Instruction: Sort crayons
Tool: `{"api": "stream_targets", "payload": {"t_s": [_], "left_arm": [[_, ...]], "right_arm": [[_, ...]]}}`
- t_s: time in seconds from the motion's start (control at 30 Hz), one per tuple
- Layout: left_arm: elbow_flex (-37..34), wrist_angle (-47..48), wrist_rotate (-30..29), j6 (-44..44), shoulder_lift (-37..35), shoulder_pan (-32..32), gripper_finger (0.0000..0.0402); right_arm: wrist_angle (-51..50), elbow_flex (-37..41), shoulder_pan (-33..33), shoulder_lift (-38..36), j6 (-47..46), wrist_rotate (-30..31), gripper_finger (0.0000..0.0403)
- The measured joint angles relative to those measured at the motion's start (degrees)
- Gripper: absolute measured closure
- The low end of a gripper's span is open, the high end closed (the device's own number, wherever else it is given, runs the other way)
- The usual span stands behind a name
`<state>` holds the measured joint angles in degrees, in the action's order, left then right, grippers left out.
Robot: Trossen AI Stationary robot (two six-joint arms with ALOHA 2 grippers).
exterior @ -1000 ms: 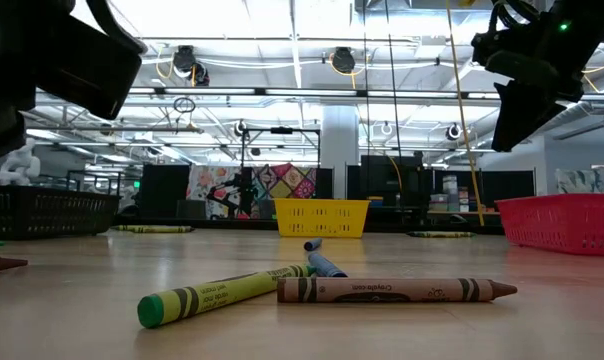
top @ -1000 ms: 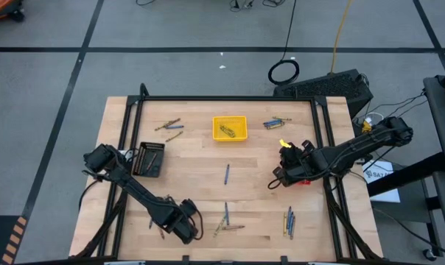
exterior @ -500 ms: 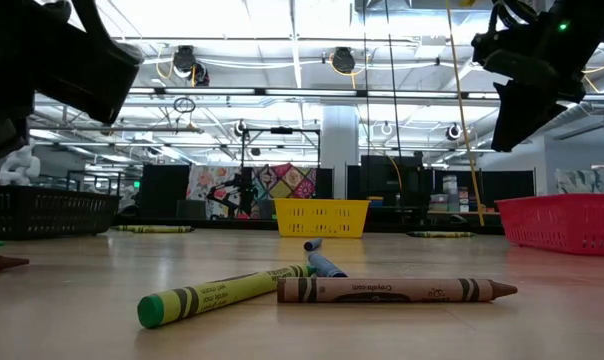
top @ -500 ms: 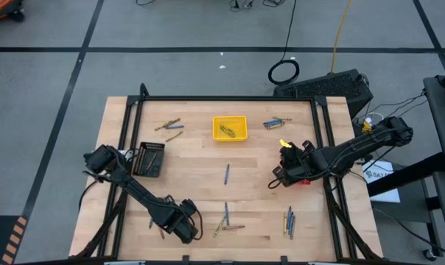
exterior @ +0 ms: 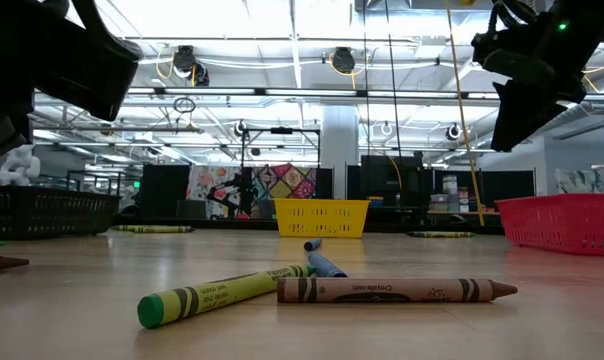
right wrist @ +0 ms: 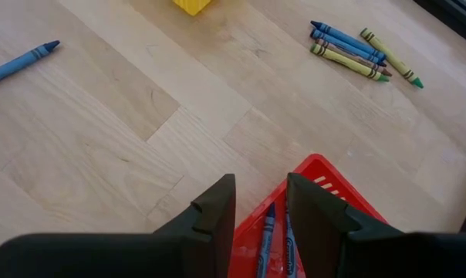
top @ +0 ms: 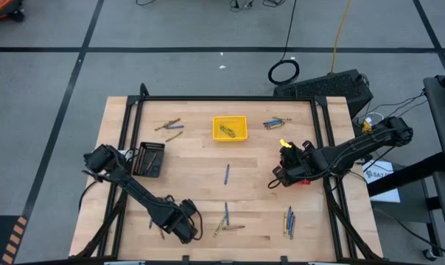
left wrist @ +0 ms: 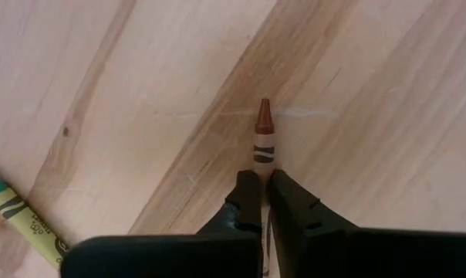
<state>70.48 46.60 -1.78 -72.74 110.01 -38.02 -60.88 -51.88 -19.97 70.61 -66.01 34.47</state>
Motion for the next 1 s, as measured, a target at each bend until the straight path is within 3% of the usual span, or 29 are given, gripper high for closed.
{"api": "stream_targets", "payload": {"t_s": [0.2, 0.53, 1.0], "left_arm": [[-0.1, 1.9, -0.7, 1.2, -3.3, 0.0, 0.04], [0.0, 13.9, -4.6, 1.7, -10.2, 1.5, 0.0401], [0.0, 30.9, -8.7, 8.0, -16.9, 9.0, 0.0401]], "right_arm": [[0.0, 0.0, 0.0, 0.0, -0.5, 0.0, 0.0298], [0.0, 0.0, 0.0, 0.0, -0.8, -0.2, 0.0298], [1.1, 0.0, 0.0, 0.0, -0.6, -3.2, 0.0298]]}}
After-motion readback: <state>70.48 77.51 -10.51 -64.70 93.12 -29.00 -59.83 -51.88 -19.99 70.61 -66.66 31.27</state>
